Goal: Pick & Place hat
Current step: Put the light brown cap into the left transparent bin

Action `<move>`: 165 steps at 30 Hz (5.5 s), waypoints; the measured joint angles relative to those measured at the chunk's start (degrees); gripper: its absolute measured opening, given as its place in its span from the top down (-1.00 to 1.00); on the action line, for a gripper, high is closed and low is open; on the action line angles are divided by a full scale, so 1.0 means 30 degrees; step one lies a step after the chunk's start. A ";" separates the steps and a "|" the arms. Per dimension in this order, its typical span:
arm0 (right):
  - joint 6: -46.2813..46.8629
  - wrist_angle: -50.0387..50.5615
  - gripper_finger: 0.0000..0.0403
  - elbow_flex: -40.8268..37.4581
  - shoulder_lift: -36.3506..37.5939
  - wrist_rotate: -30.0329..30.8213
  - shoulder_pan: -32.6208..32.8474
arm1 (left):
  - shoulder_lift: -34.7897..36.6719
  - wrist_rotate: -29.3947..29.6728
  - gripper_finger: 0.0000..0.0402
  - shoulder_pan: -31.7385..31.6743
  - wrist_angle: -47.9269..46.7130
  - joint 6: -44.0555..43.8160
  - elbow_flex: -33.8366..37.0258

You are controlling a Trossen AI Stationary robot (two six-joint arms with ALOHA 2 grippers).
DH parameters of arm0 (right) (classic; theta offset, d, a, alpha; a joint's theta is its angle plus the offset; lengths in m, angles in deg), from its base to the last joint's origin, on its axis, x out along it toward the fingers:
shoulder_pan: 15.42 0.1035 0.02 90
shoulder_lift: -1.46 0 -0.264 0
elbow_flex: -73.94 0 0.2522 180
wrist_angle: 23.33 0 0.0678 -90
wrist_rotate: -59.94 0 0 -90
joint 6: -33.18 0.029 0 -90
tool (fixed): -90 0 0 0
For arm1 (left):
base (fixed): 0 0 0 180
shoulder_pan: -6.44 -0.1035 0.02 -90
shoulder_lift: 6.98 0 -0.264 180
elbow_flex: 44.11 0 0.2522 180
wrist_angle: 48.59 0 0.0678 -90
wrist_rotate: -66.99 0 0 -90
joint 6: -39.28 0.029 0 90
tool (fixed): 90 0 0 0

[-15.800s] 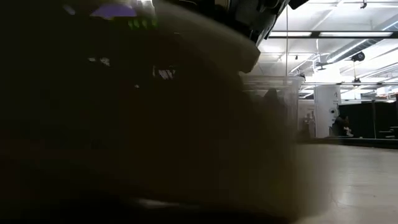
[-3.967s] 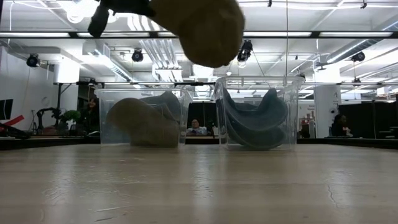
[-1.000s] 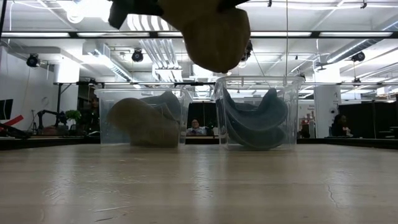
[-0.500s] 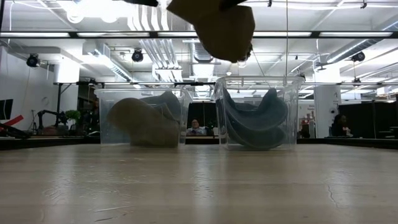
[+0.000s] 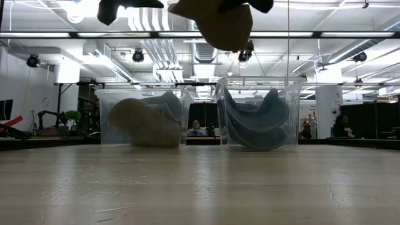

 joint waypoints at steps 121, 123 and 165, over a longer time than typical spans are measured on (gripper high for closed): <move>-0.2897 -0.5584 0.94 -0.1602 -0.0991 0.8253 0.5498 | 0.0233 -0.4292 -0.02 -0.1709 0.7164 -0.3339 0.1244; -0.2904 -0.5861 0.94 -0.1609 -0.1012 0.8116 0.5512 | 0.0233 -0.4301 -0.01 -0.1877 0.7173 -0.3356 0.1229; 0.6429 0.1707 -0.03 -0.1678 -0.0415 0.8692 0.5898 | 0.7168 -0.7796 0.98 -0.8325 -0.8975 -0.8160 0.1011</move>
